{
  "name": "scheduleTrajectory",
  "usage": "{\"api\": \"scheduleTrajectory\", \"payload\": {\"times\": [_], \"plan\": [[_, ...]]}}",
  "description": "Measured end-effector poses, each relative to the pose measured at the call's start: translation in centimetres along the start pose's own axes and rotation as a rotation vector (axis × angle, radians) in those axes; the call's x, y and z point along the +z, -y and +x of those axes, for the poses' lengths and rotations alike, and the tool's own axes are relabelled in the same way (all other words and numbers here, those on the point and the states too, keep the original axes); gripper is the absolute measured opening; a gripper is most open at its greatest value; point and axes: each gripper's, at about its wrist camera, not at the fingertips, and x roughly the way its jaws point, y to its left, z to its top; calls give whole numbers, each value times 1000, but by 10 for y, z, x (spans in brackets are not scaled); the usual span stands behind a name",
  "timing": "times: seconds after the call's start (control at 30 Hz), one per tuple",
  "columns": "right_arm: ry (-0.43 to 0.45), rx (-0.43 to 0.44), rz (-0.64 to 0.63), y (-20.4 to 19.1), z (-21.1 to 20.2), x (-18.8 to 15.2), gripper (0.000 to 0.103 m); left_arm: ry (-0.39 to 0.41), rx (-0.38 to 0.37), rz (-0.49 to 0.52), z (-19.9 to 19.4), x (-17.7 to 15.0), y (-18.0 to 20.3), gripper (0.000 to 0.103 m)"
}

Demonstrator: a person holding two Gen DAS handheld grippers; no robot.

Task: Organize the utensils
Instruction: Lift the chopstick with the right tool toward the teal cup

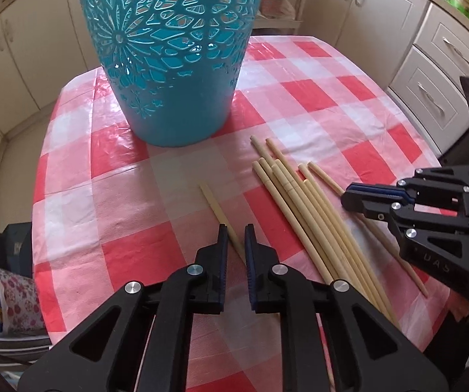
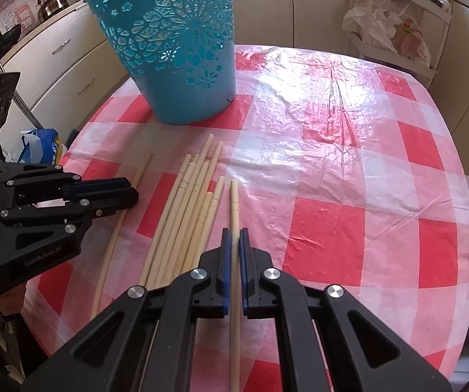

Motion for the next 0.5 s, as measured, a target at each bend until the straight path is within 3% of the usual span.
{"api": "scheduleTrajectory", "payload": {"times": [0.17,0.23,0.33,0.4,0.47,0.5], "plan": [[0,-36,-65,-9,2,0,7,-3,31,-74,-2,4,-15,17],[-1,-31,-60,-7,2,1,7,-1,65,-99,-1,6,-17,32],[3,-39,-71,-9,2,0,7,2,95,-129,1,9,-18,38],[7,-43,-72,-9,2,0,7,11,121,-136,3,10,-15,37],[15,-39,-57,-9,2,-1,6,26,187,-112,6,10,-7,19],[19,-30,-36,-7,1,-2,6,32,182,-99,7,9,-4,9]]}}
